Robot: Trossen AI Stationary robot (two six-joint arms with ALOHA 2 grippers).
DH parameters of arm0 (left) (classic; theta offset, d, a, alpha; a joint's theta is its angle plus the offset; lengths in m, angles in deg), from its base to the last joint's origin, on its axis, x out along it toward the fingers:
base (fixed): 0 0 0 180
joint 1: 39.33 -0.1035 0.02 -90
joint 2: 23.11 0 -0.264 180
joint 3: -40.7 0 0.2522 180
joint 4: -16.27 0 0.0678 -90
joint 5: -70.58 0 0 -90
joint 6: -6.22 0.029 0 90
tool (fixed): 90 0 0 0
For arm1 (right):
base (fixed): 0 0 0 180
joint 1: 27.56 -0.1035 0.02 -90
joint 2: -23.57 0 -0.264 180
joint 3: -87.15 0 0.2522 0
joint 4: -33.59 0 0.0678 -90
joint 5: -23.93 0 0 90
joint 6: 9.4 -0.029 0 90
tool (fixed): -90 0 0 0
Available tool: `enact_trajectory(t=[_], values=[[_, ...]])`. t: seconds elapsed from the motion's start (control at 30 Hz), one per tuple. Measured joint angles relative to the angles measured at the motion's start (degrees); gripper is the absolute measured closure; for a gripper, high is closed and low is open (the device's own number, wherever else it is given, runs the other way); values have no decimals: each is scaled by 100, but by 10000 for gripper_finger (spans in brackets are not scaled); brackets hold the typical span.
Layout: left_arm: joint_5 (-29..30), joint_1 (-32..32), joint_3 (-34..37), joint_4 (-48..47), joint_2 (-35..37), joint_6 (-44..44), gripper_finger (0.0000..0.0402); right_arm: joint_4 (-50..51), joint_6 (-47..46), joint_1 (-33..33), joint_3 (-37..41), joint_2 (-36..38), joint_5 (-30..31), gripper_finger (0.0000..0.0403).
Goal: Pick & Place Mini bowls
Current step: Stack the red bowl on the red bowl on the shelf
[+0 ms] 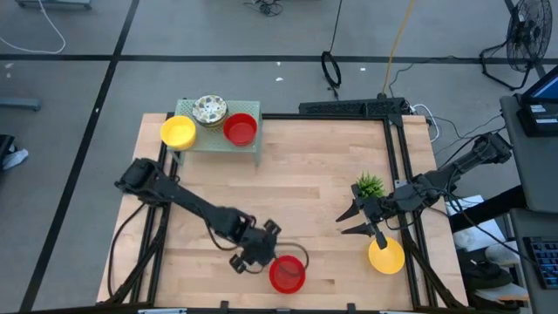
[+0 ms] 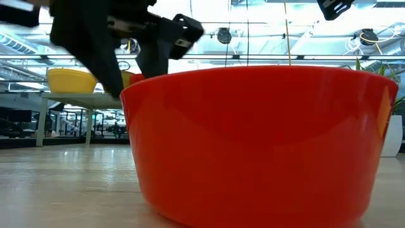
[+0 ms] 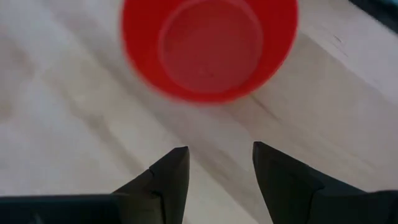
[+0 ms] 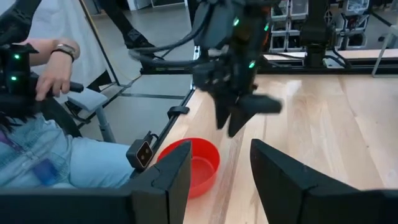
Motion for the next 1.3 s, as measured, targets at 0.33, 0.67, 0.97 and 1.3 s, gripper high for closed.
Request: enact_trajectory(t=[0.33, 0.67, 0.97, 1.3], values=[[1052, 485, 0, 630, -258, 1428, 220, 2, 99, 0, 0, -11, 0, 252], [609, 831, 0, 1205, -258, 2168, 220, 0, 228, 1, 0, -11, 22, 252], [-72, 812, 0, 1478, -289, 1939, 220, 0, 228, -1, 0, -11, 20, 252], [-304, 665, -2, 1622, -692, 1964, 220, 0, 219, -1, -2, -11, 20, 252]])
